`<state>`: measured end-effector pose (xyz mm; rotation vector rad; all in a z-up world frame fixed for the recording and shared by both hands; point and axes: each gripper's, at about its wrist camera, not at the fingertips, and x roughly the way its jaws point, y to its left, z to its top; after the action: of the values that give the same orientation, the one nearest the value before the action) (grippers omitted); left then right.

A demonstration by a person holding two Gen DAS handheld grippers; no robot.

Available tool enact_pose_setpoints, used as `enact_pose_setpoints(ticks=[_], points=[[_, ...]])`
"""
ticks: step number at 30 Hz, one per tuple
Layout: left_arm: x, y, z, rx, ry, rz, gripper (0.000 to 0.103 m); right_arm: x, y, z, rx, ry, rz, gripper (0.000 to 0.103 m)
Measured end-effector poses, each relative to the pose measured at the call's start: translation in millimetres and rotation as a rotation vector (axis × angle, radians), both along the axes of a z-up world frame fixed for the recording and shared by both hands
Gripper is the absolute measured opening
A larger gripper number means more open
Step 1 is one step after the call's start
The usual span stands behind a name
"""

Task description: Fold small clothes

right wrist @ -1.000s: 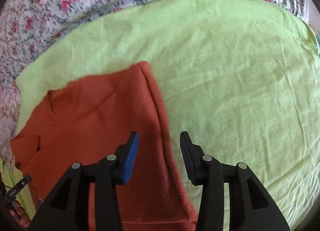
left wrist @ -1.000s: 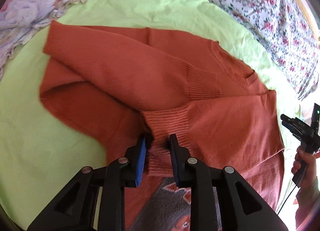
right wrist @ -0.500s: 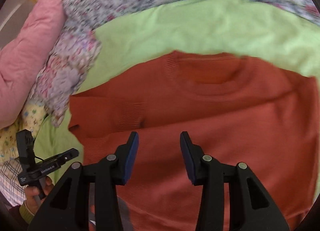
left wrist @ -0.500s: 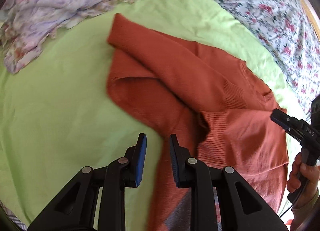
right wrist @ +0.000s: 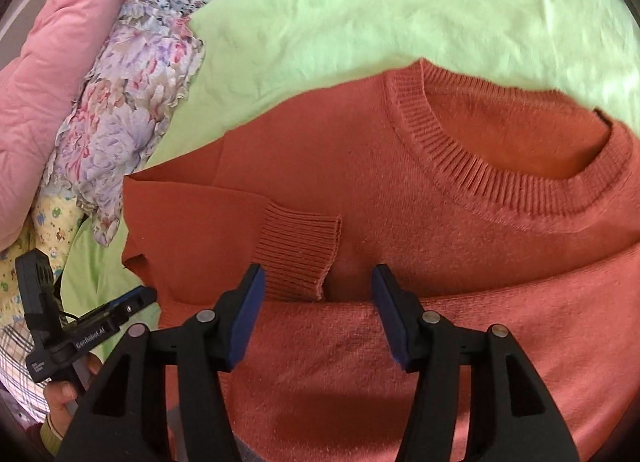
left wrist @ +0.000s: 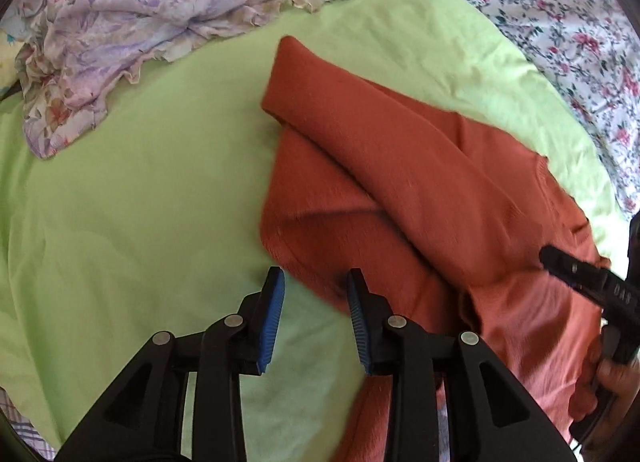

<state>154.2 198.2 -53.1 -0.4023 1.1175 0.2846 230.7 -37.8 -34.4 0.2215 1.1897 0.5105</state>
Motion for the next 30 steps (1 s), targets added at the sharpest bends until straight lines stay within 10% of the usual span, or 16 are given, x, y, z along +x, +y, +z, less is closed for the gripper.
enact_pose_setpoints(ticks=[2,4,18,30], points=[[5,0,-1,0.019,0.003,0.001,0.033,0,2,-3,0.006,0.002,0.001,0.05],[9,0,-3,0.038,0.007,0.0,0.033,3,8,-3,0.041,0.02,0.033,0.004],[20,-11,0,0.066,0.007,-0.005,0.033,-33,-69,144,0.373,-0.199,-0.078,0.004],[19,-80,17,0.118,-0.022,-0.195,0.037,-74,-247,118,0.188,-0.169,-0.488,0.004]])
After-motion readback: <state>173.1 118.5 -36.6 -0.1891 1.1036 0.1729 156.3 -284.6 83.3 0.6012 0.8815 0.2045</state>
